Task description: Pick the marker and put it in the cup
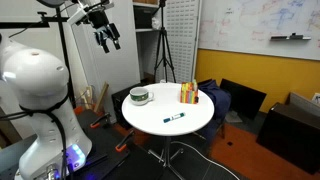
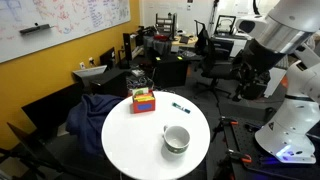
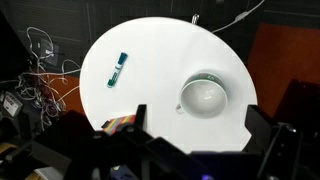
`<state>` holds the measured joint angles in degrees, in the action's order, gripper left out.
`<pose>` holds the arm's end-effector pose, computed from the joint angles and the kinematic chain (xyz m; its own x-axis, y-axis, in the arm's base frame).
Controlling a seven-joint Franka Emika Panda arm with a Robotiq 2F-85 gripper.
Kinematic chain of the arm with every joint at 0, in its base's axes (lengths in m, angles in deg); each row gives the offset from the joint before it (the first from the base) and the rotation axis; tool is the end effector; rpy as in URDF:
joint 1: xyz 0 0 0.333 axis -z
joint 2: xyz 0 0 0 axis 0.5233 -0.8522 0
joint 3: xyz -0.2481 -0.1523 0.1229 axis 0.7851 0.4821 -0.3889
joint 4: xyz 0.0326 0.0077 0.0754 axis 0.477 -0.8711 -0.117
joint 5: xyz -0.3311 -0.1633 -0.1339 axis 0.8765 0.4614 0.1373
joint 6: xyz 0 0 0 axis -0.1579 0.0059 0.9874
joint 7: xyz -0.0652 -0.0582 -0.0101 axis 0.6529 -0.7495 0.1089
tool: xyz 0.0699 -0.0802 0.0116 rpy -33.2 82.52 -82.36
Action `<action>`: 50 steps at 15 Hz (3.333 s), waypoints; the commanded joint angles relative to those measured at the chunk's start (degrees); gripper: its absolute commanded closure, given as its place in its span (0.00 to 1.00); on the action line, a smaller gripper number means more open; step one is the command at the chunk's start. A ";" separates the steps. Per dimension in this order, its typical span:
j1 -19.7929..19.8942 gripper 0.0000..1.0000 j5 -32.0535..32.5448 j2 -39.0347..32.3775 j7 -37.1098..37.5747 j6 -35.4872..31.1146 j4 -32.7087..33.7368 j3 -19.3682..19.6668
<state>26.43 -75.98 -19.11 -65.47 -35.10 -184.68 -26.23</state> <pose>0.2891 0.1269 0.4714 0.9853 0.1140 0.1271 0.0775 -0.9619 0.2621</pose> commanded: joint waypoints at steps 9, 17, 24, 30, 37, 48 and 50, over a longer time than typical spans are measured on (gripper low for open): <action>-0.80 0.00 1.39 0.48 0.89 -1.01 -0.23 1.18; 1.13 0.00 -0.56 6.84 -0.62 -4.98 -1.89 9.84; 4.81 0.00 -4.44 9.98 -2.94 -12.13 -4.47 20.60; 6.51 0.00 -10.25 6.07 -9.67 -16.20 -3.45 30.27; 6.22 0.00 -16.17 -4.08 -14.13 -16.22 1.99 35.86; 8.83 0.00 -18.02 -16.86 -11.26 -33.22 0.71 32.18; 9.31 0.00 -18.02 -18.88 -10.74 -34.64 0.68 31.72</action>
<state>34.37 -92.65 -34.76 -77.41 -66.94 -184.11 7.29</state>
